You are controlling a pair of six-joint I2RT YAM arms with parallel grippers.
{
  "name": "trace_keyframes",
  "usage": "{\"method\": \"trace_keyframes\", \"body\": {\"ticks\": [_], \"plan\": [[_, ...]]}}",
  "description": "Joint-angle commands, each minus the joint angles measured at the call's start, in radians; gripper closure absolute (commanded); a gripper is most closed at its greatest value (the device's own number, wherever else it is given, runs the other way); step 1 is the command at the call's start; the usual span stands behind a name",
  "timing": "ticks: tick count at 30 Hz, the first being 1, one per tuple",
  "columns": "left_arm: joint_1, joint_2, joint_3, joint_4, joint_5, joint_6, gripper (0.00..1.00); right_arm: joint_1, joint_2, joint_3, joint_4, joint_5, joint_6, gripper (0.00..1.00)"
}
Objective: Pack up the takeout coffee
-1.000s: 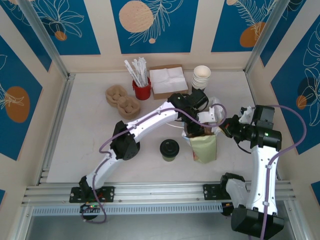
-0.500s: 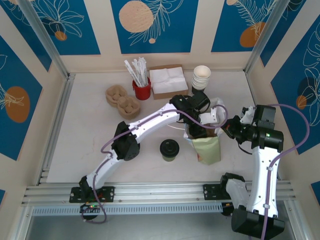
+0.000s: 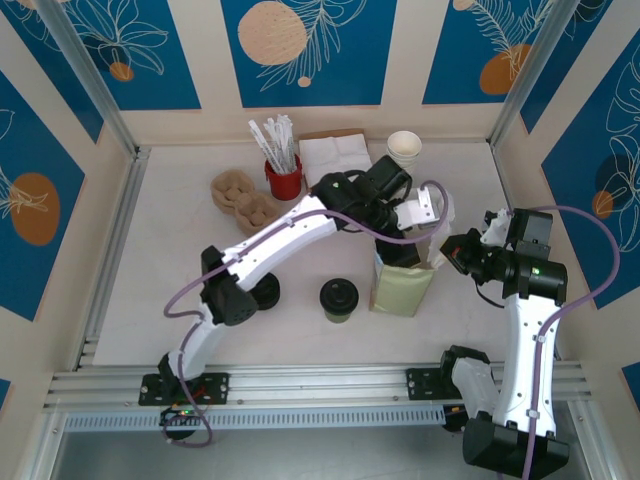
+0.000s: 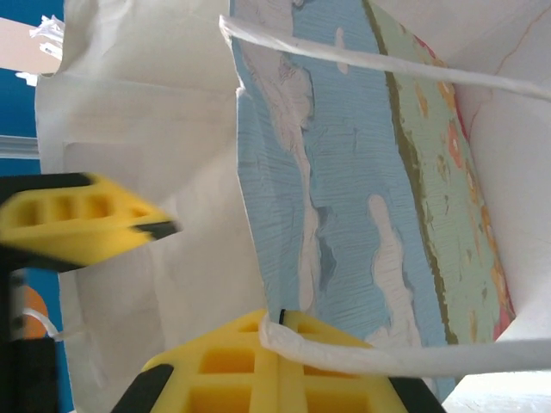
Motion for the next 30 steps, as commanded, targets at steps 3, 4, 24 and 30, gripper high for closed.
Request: {"method": "trace_keyframes", "body": {"ticks": [3, 4, 24, 30], "plan": [[-0.013, -0.128, 0.010, 0.037, -0.043, -0.112, 0.18, 0.006, 0.011, 0.016, 0.063, -0.081, 0.014, 1.00], [-0.013, -0.149, 0.011, 0.047, -0.051, -0.136, 0.18, 0.006, 0.015, 0.014, 0.072, -0.088, 0.021, 1.00], [0.013, -0.355, -0.181, 0.074, -0.534, -0.666, 0.20, 0.071, 0.036, -0.009, 0.219, -0.129, 0.135, 1.00], [0.023, -0.299, -0.180, 0.034, -0.584, -0.774, 0.23, 0.095, 0.037, -0.018, 0.245, -0.131, 0.136, 1.00]]}}
